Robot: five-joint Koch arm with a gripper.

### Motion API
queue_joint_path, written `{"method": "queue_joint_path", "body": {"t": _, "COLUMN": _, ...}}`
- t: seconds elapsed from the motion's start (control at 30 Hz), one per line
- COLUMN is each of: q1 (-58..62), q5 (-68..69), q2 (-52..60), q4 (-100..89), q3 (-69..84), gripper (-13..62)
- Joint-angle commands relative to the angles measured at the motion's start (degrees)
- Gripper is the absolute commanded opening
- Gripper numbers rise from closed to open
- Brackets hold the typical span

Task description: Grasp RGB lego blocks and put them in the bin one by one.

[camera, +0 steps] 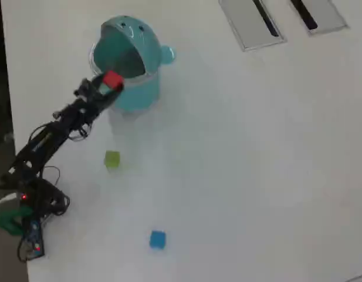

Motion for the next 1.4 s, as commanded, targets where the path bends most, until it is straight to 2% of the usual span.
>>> {"method": "queue_joint_path", "body": {"t": 0.0, "q1": -1.23, "q5": -2.64, "q2": 1.93, "q4": -0.97, "q3": -8.7, "gripper": 9.9}}
{"method": "queue_joint_path", "body": {"t": 0.3, "q1": -8.0, "q5": -4.13, "q2": -3.16, "q4": -0.97, "q3": -14.15, "gripper": 9.9}}
{"method": "queue_joint_path", "body": {"t": 0.4, "q1": -11.34, "q5": -6.68, "q2": -8.17, "q4": -0.79, "q3": -18.28, "gripper": 5.4}}
{"method": "queue_joint_path", "body": {"t": 0.63, "q1": -12.48, "q5": -8.96, "q2": -16.96, "q4": -1.23, "q3": -23.99, "gripper": 5.5}}
{"method": "queue_joint_path", "body": {"t": 0.8, "q1": -10.99, "q5": -9.4, "q2": -29.0, "q4": -1.32, "q3": -35.95, "gripper": 5.5}}
{"method": "queue_joint_path", "body": {"t": 0.97, "q1": -10.55, "q5": -10.37, "q2": -33.13, "q4": -1.49, "q3": -39.37, "gripper": 6.0}}
{"method": "queue_joint_path", "body": {"t": 1.0, "q1": -10.28, "q5": -10.9, "q2": -33.4, "q4": -1.58, "q3": -39.37, "gripper": 6.8}}
{"method": "queue_joint_path", "body": {"t": 1.03, "q1": -10.02, "q5": -12.92, "q2": -33.57, "q4": -1.58, "q3": -39.46, "gripper": 11.5}}
{"method": "queue_joint_path", "body": {"t": 1.1, "q1": -9.67, "q5": -14.41, "q2": -33.57, "q4": -1.49, "q3": -39.2, "gripper": 13.5}}
{"method": "queue_joint_path", "body": {"t": 1.2, "q1": -8.79, "q5": -17.31, "q2": -33.22, "q4": -1.05, "q3": -39.55, "gripper": 22.4}}
{"method": "queue_joint_path", "body": {"t": 1.37, "q1": -8.09, "q5": -20.04, "q2": -32.87, "q4": 0.44, "q3": -40.34, "gripper": 28.7}}
